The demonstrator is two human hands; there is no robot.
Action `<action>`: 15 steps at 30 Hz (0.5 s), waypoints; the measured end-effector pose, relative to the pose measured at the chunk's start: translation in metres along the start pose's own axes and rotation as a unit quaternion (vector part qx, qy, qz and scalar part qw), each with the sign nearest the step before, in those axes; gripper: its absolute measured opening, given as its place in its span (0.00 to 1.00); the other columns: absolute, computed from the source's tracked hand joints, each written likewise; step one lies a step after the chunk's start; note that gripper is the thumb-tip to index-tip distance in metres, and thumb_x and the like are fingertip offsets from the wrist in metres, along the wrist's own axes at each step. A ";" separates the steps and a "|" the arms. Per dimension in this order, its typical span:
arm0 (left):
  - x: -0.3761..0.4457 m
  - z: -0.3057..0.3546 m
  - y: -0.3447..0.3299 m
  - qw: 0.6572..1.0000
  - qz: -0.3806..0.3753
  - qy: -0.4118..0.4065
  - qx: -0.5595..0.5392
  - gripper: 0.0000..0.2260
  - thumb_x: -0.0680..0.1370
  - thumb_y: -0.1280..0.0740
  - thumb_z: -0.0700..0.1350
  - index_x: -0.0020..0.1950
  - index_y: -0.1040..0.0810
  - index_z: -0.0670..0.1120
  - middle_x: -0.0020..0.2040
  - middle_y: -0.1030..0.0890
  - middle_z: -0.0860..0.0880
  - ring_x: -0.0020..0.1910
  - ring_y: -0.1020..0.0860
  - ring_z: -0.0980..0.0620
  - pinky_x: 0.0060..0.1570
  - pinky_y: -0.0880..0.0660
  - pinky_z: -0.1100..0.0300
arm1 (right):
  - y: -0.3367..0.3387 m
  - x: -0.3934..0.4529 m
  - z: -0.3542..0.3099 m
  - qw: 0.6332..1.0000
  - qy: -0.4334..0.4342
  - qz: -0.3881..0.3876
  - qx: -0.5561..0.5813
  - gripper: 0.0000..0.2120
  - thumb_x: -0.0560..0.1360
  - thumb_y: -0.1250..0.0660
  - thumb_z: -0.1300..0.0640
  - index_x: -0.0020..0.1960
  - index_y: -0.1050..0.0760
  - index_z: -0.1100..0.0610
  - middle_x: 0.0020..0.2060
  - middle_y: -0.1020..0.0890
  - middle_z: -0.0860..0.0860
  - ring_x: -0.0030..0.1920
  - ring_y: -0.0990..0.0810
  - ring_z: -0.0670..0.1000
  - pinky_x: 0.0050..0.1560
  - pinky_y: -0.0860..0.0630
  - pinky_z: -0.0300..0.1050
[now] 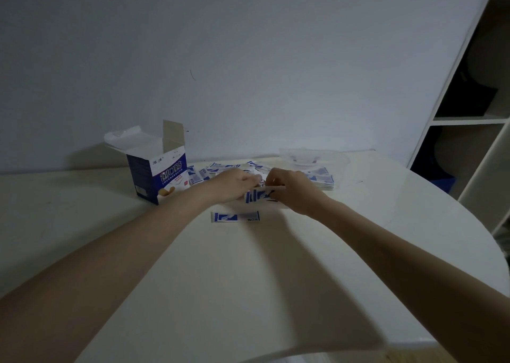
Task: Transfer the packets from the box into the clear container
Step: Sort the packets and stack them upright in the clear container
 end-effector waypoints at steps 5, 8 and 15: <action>0.002 0.000 -0.011 0.989 -0.014 -0.040 0.139 0.05 0.74 0.33 0.49 0.41 0.22 0.49 0.32 0.30 0.54 0.33 0.32 0.55 0.32 0.38 0.62 | -0.009 -0.005 0.013 1.000 0.008 -0.025 -0.007 0.15 0.72 0.34 0.65 0.58 0.28 0.59 0.49 0.17 0.56 0.49 0.21 0.56 0.40 0.31 0.42; 0.005 -0.002 -0.017 0.983 -0.001 -0.053 0.177 0.06 0.74 0.33 0.44 0.38 0.22 0.45 0.28 0.33 0.51 0.30 0.35 0.53 0.31 0.40 0.61 | -0.006 -0.007 0.016 0.997 0.016 -0.056 -0.058 0.11 0.73 0.33 0.59 0.54 0.24 0.59 0.48 0.18 0.58 0.48 0.22 0.56 0.40 0.34 0.43; 0.005 0.000 -0.017 0.985 0.011 -0.061 0.161 0.08 0.75 0.32 0.46 0.48 0.20 0.41 0.30 0.32 0.53 0.30 0.33 0.55 0.31 0.38 0.65 | 0.015 -0.010 0.045 0.983 -0.057 -0.134 -0.110 0.17 0.71 0.31 0.47 0.54 0.22 0.58 0.51 0.20 0.56 0.45 0.27 0.51 0.45 0.31 0.42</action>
Point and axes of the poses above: each hand's wrist, its own x-axis towards the middle knuckle, its own y-axis out of the back of the hand, z = x × y, the point moved 3 cm from there along x, towards the middle knuckle
